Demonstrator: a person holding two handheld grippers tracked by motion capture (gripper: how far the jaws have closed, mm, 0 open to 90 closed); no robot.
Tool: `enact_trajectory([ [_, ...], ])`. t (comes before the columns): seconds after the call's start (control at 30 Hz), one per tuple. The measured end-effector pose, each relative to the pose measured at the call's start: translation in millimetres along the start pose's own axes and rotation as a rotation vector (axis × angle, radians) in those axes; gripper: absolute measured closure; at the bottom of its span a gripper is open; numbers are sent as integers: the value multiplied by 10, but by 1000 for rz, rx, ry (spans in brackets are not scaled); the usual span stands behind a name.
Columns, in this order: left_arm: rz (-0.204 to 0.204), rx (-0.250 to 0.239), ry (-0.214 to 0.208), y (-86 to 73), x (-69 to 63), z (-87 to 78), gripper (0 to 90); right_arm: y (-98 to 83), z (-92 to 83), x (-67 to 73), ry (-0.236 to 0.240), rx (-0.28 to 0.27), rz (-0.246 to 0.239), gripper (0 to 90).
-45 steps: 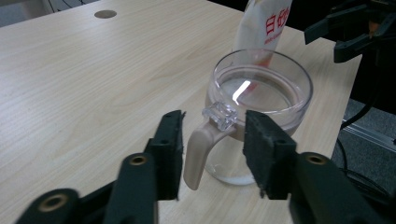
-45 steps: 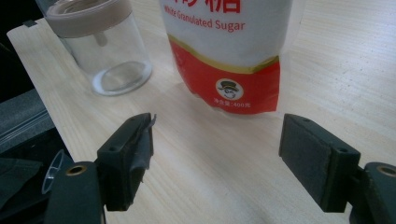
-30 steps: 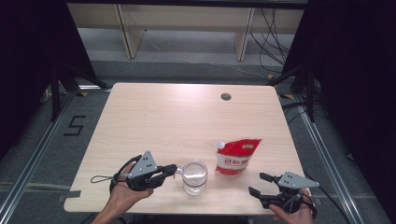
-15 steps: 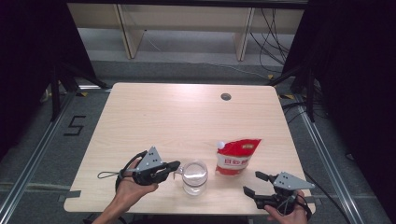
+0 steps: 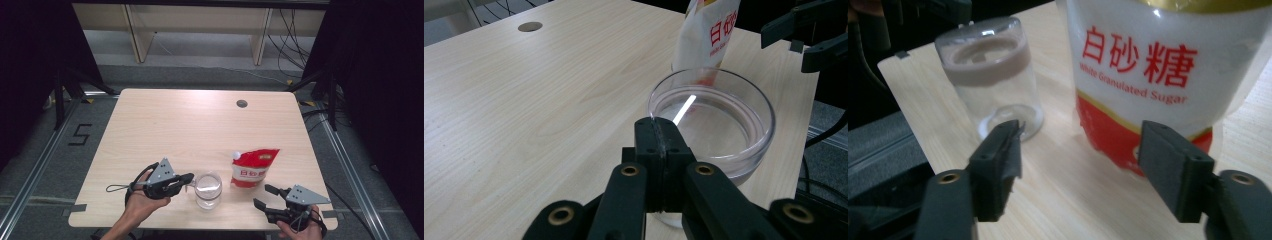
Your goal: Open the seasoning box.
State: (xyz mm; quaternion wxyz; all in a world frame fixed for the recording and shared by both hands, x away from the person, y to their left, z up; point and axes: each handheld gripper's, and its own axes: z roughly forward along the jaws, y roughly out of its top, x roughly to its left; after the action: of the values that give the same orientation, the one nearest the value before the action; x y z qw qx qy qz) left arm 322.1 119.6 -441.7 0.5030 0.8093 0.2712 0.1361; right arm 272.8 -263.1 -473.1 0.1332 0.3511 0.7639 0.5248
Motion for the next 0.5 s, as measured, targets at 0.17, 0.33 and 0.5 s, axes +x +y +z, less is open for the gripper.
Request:
enact_trajectory([
  [0.17,3,-7,3,-6,6,4,884,51,57,81,35,-40,-69,485],
  [0.33,13,-7,5,-15,15,0,882,62,116,197,65,19,-30,535],
  [0.5,16,-12,7,-20,14,1,880,77,197,214,87,-1,-91,590],
])
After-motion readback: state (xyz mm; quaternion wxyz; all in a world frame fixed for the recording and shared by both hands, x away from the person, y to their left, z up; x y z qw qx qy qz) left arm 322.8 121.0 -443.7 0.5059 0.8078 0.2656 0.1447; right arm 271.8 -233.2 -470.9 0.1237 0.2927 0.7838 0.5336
